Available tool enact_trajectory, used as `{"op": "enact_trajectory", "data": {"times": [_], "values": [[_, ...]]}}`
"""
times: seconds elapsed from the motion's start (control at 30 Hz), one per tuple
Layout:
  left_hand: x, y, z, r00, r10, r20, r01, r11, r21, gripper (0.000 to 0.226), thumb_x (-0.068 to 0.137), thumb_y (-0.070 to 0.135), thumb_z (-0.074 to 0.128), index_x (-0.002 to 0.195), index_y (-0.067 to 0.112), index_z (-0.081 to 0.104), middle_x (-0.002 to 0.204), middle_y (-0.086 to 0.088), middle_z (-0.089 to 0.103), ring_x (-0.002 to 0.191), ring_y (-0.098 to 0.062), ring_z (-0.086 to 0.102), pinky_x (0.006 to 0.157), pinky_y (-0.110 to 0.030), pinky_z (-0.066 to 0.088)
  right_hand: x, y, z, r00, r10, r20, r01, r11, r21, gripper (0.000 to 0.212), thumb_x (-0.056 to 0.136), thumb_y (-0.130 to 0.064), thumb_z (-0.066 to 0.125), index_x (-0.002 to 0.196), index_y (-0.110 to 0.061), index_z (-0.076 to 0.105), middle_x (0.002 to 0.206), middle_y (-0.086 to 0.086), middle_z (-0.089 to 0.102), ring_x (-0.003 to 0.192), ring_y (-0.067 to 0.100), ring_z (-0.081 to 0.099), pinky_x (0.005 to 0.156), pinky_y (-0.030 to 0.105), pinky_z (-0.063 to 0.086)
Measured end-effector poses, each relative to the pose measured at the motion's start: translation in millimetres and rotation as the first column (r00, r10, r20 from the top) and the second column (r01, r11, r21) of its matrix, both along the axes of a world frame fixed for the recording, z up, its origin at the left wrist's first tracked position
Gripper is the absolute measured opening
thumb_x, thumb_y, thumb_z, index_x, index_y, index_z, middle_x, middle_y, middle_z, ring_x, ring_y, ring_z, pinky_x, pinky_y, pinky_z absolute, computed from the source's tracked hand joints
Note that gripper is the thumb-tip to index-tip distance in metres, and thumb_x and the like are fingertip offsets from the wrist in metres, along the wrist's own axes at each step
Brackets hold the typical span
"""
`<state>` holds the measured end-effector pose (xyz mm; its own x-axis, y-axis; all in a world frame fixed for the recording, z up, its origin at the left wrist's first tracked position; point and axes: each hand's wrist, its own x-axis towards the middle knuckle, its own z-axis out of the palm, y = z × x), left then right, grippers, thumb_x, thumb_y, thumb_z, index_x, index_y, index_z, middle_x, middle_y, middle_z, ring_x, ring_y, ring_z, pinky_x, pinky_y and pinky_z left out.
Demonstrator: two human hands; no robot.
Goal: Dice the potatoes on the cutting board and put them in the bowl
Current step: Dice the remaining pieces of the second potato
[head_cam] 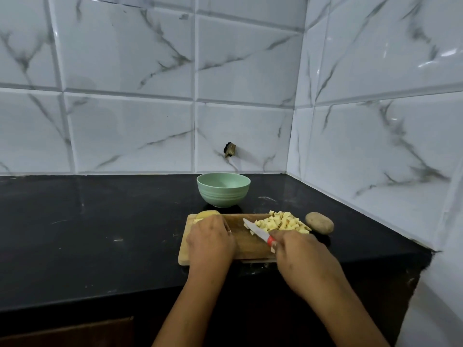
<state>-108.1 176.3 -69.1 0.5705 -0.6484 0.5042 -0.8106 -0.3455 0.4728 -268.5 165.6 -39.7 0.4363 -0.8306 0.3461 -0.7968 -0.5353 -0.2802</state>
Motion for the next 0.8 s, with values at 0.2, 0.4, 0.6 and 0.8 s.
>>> {"op": "enact_trajectory", "data": {"times": [0.2,0.4,0.6,0.8], "values": [[-1.1,-24.6,19.2,0.994,-0.101,0.038,0.095,0.985,0.144,0.013,0.091,0.024,0.055,0.1,0.023,0.064,0.101,0.003,0.064,0.095,-0.015,0.058,0.077,-0.029,0.05,-19.0,-41.1,13.2,0.981,0.062,0.185,-0.107,0.964,0.245,0.031,0.101,-0.029,0.046,0.128,-0.03,0.061,0.086,-0.015,0.048,0.074,0.007,0.051,0.064,0.017,0.042],[-2.9,-53.0,29.6,0.887,-0.331,-0.321,0.377,0.922,0.09,0.012,0.082,0.013,0.072,0.081,0.024,0.067,0.099,0.002,0.069,0.094,-0.01,0.062,0.085,-0.028,0.053,-37.0,-49.8,23.6,0.963,-0.01,0.268,-0.072,0.953,0.294,0.028,0.099,-0.025,0.049,0.123,-0.026,0.065,0.095,-0.013,0.057,0.09,0.012,0.062,0.07,0.024,0.045],[14.8,-40.9,34.4,0.892,-0.311,-0.328,0.34,0.94,0.036,0.03,0.085,0.003,0.058,0.077,0.031,0.063,0.093,0.007,0.069,0.093,-0.01,0.062,0.086,-0.031,0.053,-27.3,-20.8,24.0,0.99,-0.013,0.142,-0.006,0.991,0.137,0.032,0.1,-0.03,0.043,0.127,-0.034,0.059,0.107,-0.008,0.06,0.094,0.013,0.06,0.077,0.031,0.05],[34.5,-20.2,25.2,0.98,-0.165,0.107,0.135,0.96,0.244,0.036,0.094,0.027,0.049,0.129,0.036,0.05,0.135,0.006,0.048,0.129,-0.019,0.034,0.103,-0.041,0.03,1.8,13.3,4.2,0.999,0.034,-0.037,-0.036,0.997,-0.07,0.033,0.101,-0.026,0.038,0.13,-0.034,0.051,0.106,-0.008,0.065,0.082,0.01,0.059,0.06,0.023,0.042]]}}
